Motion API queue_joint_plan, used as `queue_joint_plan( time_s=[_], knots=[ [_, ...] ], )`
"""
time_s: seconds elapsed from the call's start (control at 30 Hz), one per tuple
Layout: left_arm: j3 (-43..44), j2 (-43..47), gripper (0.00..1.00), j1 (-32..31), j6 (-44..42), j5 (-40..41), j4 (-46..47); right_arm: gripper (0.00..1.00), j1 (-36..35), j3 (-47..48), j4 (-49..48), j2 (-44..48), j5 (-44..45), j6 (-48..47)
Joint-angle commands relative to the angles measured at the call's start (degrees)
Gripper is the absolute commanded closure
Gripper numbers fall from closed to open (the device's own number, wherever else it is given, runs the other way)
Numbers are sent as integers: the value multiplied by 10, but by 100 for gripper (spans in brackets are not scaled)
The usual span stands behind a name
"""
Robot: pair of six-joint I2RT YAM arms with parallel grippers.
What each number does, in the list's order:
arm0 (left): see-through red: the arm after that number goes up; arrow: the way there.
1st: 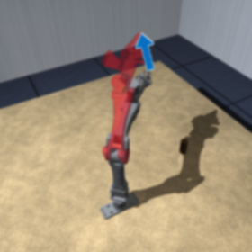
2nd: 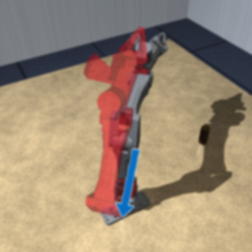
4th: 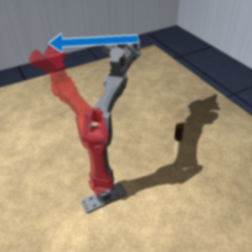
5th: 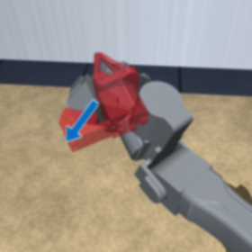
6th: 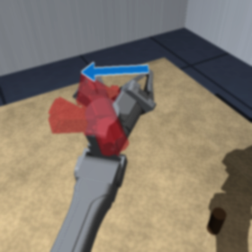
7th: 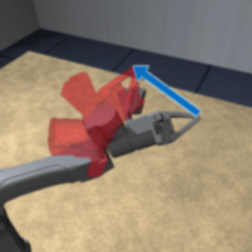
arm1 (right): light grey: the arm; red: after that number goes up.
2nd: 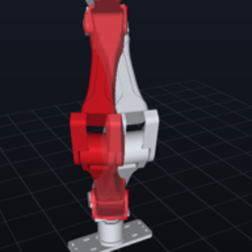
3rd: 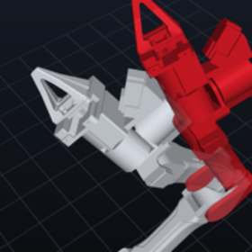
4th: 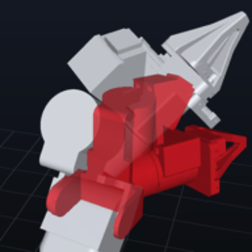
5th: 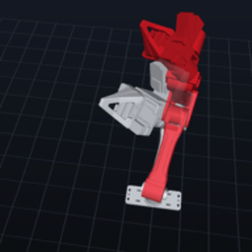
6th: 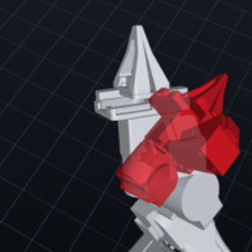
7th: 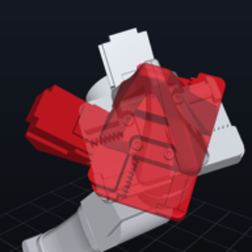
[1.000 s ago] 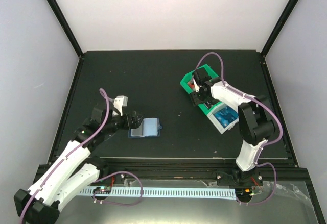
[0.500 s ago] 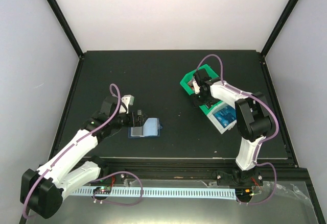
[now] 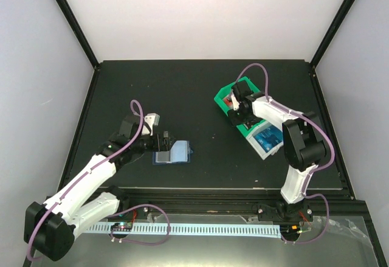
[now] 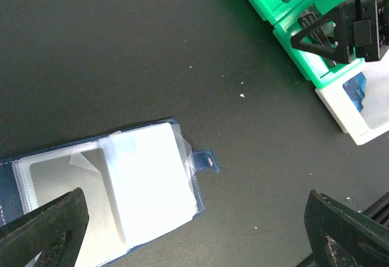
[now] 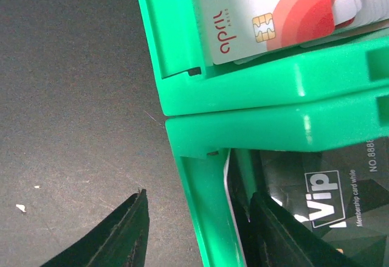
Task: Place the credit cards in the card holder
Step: Pick up the credit card from the storage box.
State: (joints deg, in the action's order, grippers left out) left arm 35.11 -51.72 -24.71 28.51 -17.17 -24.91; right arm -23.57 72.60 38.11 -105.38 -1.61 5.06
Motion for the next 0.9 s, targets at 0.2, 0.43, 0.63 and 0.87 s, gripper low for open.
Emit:
queue_joint_plan(
  time_s=[0.2,0.43,0.63,0.87],
  knots=[
    [8,8,1,5,-9,4,-7,55,1,-15,-11,32,5,27],
    [7,10,1,5,-15,6,-12,65,0,-14,-5,42,12,28],
    [10,11,1,6,-19,11,-19,66,1,-12,-4,47,14,30],
    [8,12,1,6,-18,10,-22,76,2,-12,-4,47,21,36]
  ],
)
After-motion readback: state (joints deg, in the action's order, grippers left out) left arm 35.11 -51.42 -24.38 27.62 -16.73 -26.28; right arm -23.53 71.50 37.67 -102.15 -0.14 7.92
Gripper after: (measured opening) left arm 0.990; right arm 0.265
